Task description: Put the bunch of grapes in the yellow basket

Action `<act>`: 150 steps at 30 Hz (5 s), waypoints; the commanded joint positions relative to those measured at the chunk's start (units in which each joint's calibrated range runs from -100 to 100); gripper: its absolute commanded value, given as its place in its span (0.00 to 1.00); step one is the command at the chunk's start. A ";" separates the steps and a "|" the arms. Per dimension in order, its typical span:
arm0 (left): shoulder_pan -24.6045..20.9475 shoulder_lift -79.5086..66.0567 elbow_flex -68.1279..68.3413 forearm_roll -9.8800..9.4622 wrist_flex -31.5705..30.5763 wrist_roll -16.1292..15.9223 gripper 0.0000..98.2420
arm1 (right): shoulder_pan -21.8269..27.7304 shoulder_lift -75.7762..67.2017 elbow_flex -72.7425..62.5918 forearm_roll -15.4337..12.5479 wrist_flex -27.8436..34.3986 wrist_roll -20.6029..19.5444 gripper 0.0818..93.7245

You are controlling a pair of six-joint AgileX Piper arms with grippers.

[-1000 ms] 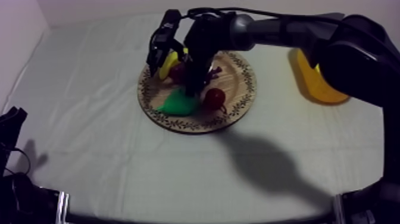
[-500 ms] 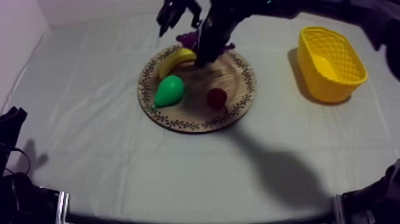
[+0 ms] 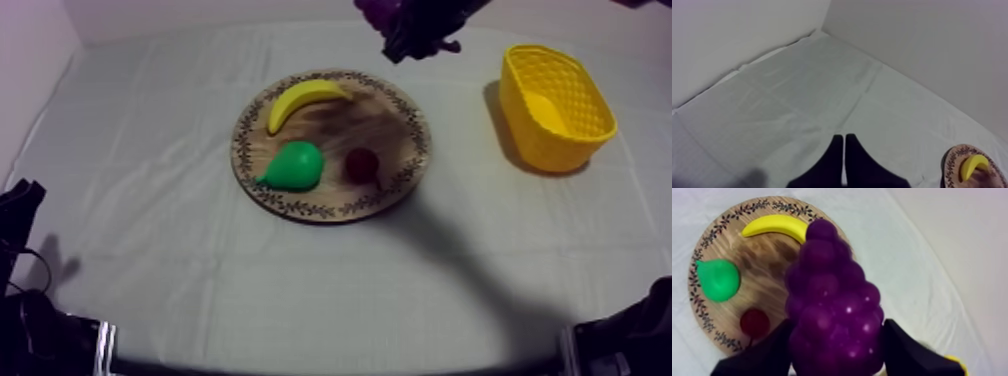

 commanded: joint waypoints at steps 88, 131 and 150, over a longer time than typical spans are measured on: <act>-0.01 -0.03 0.01 -0.01 0.04 0.01 0.00 | 27.52 3.95 15.96 -1.58 -10.51 -8.65 0.29; -0.01 -0.03 0.01 -0.01 0.04 0.01 0.00 | 26.10 -12.77 28.55 -0.51 -13.23 -8.00 0.43; -0.01 -0.03 0.01 -0.01 0.04 0.01 0.00 | 26.56 -45.36 52.63 -2.00 -10.93 -6.99 0.13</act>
